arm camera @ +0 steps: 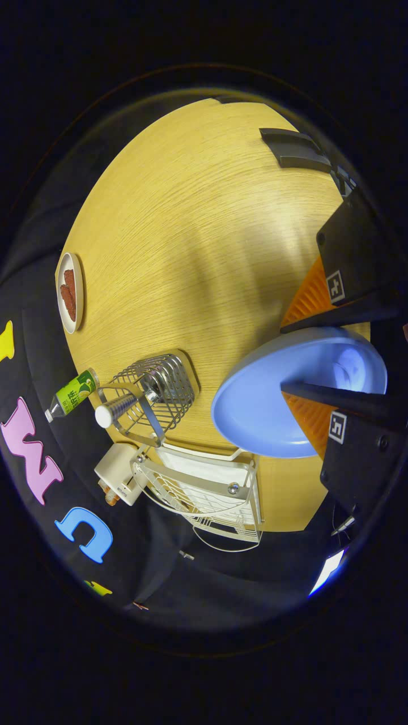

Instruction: Take the plate from the dish rack, then take the spoon from the basket and place it into the plate.

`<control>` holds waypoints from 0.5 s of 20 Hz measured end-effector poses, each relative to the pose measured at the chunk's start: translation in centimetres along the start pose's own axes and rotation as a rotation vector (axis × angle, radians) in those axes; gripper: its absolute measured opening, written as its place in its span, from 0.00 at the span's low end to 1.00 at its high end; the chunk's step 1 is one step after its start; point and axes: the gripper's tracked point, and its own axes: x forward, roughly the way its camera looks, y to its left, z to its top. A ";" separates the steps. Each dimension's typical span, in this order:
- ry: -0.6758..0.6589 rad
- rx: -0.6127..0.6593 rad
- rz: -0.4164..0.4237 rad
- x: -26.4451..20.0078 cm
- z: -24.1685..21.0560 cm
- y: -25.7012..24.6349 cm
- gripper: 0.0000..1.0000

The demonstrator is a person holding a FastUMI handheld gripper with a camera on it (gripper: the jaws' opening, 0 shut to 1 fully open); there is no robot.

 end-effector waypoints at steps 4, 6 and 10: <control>-0.029 -0.024 -0.027 -0.5 0.8 -1.0 0.68; -0.065 -0.090 -0.046 -1.7 2.1 -1.2 0.82; -0.168 -0.263 -0.015 -5.9 5.5 1.5 0.98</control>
